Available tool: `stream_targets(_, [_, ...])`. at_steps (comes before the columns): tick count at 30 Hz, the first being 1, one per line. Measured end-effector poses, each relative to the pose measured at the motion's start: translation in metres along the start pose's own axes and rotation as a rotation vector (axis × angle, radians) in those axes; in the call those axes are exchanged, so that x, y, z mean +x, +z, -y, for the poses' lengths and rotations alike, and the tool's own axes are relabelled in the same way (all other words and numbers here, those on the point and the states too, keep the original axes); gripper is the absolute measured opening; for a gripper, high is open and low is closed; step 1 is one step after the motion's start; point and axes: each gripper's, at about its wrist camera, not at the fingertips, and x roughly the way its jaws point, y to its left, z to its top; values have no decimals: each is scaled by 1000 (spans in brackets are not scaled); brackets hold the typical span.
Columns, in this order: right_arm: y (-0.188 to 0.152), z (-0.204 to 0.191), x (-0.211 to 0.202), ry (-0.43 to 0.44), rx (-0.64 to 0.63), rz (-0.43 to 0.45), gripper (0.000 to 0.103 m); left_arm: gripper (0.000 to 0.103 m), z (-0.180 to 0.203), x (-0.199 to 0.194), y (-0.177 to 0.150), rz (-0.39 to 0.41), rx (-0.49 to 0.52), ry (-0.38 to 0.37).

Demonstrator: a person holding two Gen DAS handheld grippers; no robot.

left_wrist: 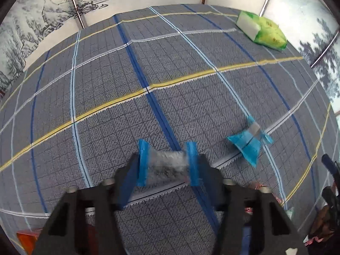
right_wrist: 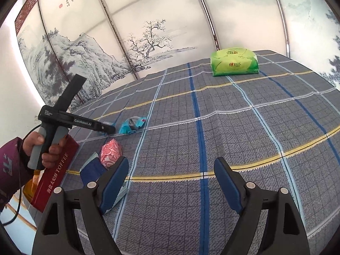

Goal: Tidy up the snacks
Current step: 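Grasp the blue-ended clear candy with the left gripper and lift it, then carry the candy toward the tin with the left gripper while the right gripper grasps the pink floral packet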

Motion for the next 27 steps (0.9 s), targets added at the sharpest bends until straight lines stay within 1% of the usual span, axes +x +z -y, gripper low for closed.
stream_targets(2, [0, 0, 1, -3, 2, -1, 83, 34, 5, -4, -1, 7, 14, 24])
stream_targets(3, [1, 0, 1, -4, 3, -2, 83, 33, 7, -9, -2, 14, 11, 28])
stream_targets(5, [1, 1, 1, 0, 2, 0, 83, 32, 8, -19, -9, 26, -20, 12])
stream_targets(7, [0, 1, 1, 1, 0, 1, 83, 32, 9, -33, -21, 53, -47, -22])
stream_targets(10, [1, -4, 0, 25, -32, 1, 83, 32, 17, -60, -47, 91, -61, -47])
stream_targets(11, [1, -11, 0, 48, -73, -5, 83, 33, 19, -74, -61, 112, -66, -69])
stream_targets(12, [1, -21, 2, 74, -120, -17, 82, 33, 22, -84, -71, 126, -67, -81])
stream_targets(13, [1, -29, 4, 95, -148, -30, 80, 33, 24, -90, -78, 137, -64, -83])
stream_targets(14, [2, -41, 8, 122, -176, -50, 78, 33, 29, -103, -92, 164, -54, -78])
stream_targets(16, [5, -62, 23, 170, -212, -98, 68, 33, 35, -115, -105, 192, -37, -71])
stream_targets(17, [5, -69, 28, 178, -227, -107, 66, 33, 39, -124, -116, 208, -26, -67])
stream_targets(18, [8, -77, 36, 183, -245, -121, 63, 33, 42, -127, -120, 218, -24, -64])
stream_targets(20, [14, -90, 54, 194, -269, -158, 61, 33, 45, -140, -135, 240, -18, -66])
stream_targets(24, [22, -102, 77, 202, -284, -197, 60, 34, 41, -153, -155, 250, -38, -83])
stream_targets(26, [24, -106, 86, 186, -302, -214, 59, 34, 38, -156, -160, 249, -51, -85])
stream_targets(27, [25, -108, 91, 181, -307, -228, 55, 34, 37, -156, -163, 248, -56, -89])
